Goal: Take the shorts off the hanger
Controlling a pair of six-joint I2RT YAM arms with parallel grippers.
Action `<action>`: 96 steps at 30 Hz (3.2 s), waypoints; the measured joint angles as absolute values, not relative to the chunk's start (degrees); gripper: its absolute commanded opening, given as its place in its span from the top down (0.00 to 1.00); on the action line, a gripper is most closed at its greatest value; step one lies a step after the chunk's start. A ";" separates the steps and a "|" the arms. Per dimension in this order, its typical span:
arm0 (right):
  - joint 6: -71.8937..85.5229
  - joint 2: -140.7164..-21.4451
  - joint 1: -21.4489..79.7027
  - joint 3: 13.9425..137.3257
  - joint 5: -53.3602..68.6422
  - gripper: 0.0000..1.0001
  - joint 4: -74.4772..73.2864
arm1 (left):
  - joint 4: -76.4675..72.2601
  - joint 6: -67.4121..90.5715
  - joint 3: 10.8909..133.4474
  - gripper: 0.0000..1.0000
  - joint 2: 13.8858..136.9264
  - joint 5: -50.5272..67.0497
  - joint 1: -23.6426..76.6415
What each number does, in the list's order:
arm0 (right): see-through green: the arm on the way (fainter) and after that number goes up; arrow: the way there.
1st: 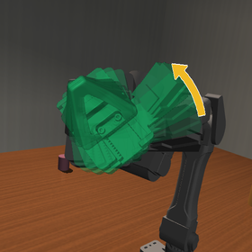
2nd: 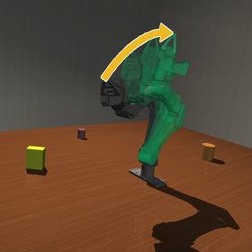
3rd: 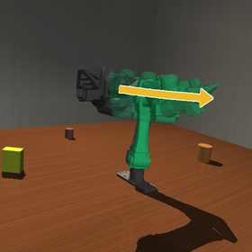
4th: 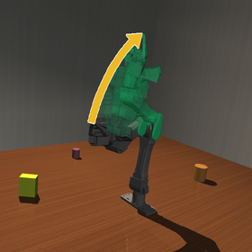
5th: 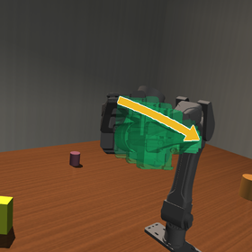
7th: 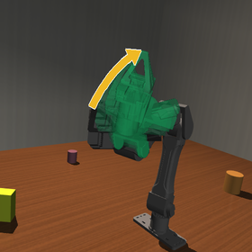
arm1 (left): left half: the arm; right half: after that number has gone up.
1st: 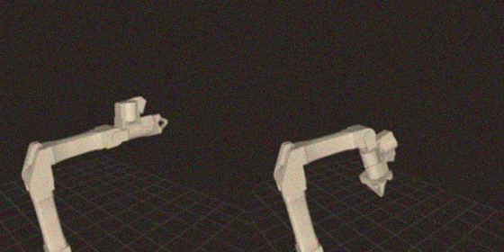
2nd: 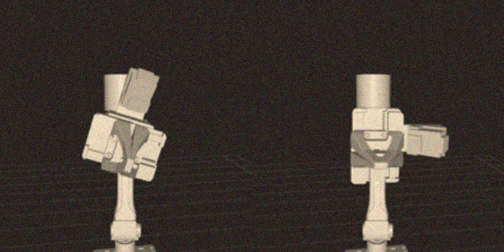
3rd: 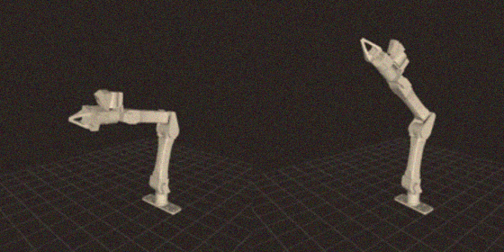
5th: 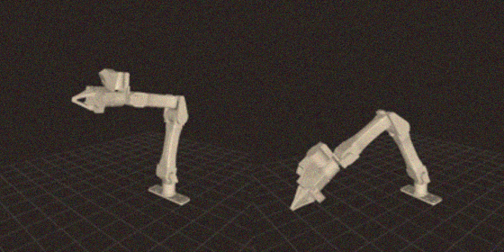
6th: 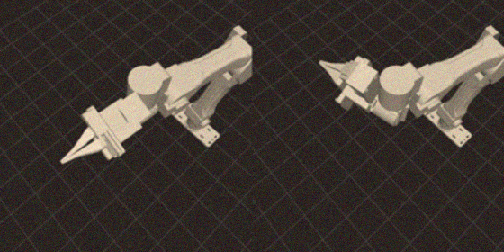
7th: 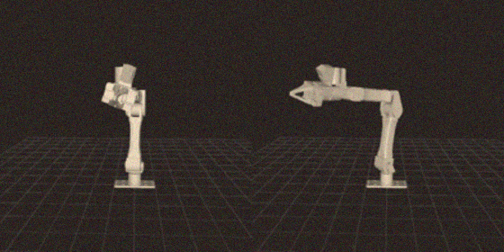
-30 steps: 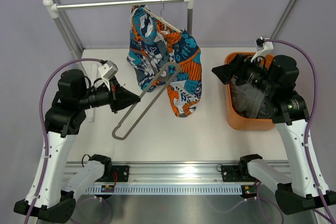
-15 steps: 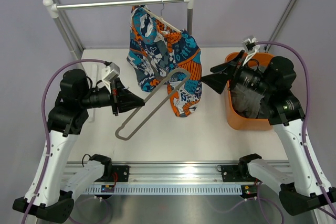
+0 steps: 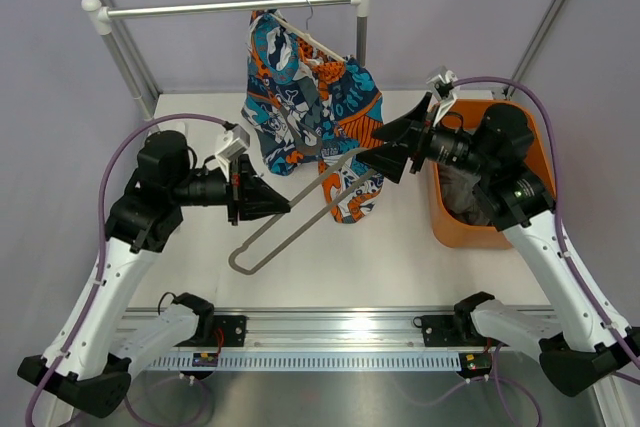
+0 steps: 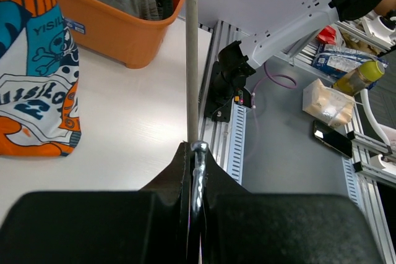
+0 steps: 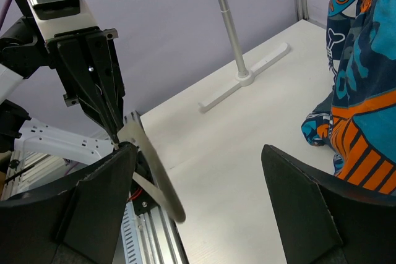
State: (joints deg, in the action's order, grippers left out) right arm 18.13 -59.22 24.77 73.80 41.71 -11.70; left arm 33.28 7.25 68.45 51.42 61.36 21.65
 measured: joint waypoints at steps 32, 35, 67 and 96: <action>13.10 -51.96 27.31 67.07 36.36 1.00 -15.70 | 33.45 9.56 69.06 1.00 52.69 56.42 24.75; 13.43 -51.00 27.38 65.60 35.14 1.00 -15.27 | 33.39 9.98 69.43 1.00 52.66 56.27 24.75; 20.82 -46.96 27.83 54.41 33.15 1.00 -9.74 | 36.27 11.05 73.01 1.00 51.35 52.14 24.73; 20.62 -47.16 27.20 68.99 7.81 0.22 -25.50 | 42.22 8.51 82.06 1.00 49.87 29.76 24.69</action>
State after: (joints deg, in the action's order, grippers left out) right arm 20.62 -47.16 27.20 68.99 7.81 -25.50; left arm 42.22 8.51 82.06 49.87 29.76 24.69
